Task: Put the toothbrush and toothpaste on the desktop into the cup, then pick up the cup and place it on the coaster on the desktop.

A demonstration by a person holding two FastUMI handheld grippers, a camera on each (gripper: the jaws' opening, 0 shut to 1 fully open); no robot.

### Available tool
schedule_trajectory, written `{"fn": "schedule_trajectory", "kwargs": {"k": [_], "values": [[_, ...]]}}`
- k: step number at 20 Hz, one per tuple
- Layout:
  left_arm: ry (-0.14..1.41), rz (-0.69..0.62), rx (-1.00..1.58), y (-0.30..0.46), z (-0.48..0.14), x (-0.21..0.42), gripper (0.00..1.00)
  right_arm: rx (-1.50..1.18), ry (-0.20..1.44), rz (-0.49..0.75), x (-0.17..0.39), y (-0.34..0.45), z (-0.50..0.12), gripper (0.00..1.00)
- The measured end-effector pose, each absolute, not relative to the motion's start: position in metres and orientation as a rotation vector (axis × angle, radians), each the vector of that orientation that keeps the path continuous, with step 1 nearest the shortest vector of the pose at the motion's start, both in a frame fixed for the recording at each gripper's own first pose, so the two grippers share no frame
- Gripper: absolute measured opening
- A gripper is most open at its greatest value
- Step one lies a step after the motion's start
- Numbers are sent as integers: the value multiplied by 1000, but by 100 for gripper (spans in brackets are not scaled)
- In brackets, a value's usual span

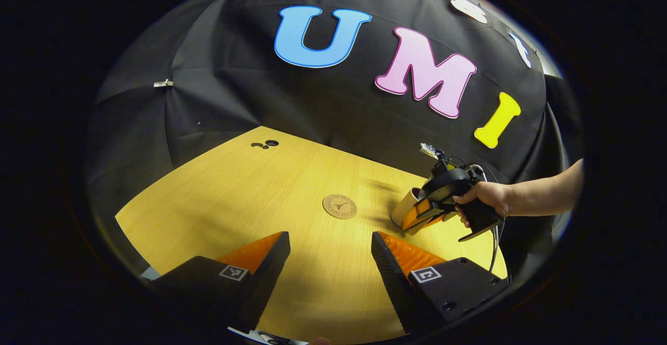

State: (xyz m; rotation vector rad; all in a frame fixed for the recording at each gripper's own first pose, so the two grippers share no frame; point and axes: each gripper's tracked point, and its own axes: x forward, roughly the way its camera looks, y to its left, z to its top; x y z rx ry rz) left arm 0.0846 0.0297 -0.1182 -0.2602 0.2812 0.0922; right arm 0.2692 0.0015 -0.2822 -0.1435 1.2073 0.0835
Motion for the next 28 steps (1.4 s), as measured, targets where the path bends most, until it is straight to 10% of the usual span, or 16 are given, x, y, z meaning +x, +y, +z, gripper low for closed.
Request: {"fn": "schedule_trajectory", "kwargs": {"k": [28], "values": [[301,131,-274,42,-138,65,97,-253,1001,297,294,118,-235,29]]}}
